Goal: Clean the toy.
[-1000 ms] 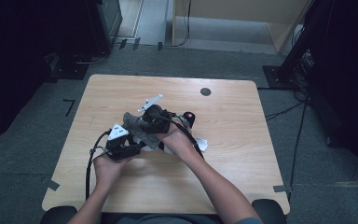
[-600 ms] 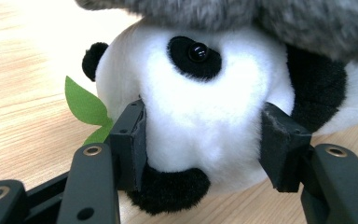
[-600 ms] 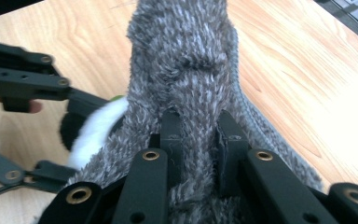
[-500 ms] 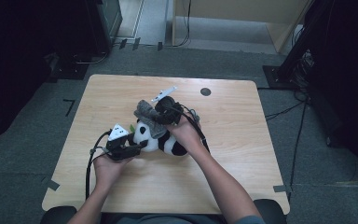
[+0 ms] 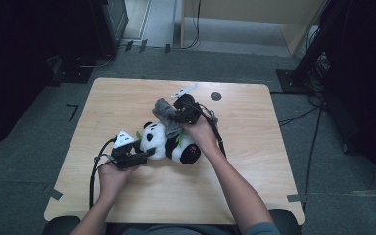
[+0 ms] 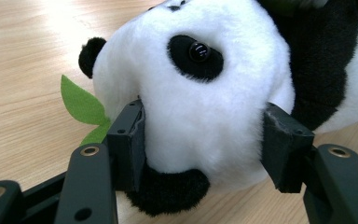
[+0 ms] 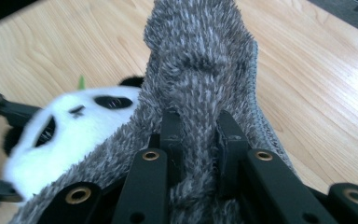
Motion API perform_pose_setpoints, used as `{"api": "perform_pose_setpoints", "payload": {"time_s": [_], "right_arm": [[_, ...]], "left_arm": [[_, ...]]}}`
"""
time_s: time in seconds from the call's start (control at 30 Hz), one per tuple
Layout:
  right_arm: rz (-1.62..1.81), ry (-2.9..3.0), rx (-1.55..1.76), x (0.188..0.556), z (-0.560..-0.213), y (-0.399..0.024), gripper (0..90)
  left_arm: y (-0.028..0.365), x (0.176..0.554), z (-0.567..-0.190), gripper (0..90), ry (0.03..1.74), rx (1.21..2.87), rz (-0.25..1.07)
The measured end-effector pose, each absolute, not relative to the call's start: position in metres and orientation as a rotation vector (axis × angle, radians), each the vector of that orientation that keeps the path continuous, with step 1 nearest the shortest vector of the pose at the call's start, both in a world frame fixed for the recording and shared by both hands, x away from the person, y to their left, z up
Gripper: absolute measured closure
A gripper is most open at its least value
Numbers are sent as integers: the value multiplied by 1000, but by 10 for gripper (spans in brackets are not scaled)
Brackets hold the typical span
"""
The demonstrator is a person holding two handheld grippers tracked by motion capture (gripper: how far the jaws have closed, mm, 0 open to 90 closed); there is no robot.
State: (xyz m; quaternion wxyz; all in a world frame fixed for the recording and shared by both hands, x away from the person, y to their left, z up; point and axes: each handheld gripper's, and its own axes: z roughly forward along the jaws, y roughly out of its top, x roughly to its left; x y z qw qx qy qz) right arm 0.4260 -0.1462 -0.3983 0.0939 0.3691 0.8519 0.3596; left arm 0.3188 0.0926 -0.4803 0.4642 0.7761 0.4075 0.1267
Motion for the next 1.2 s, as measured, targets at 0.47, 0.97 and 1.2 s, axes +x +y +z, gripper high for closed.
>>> {"api": "perform_pose_setpoints", "payload": {"time_s": [0.47,0.97,1.2], "right_arm": [[1249,2427,976,398,-348,-169,772],[1206,2563,834,360,-370,-176,771],[1138,2650,733,348,-401,-162,768]], "left_arm": [[93,319,-481,392,999,1910,315],[92,319,-480,387,1012,1912,305],[92,318,-480,389,1019,1932,301]]}}
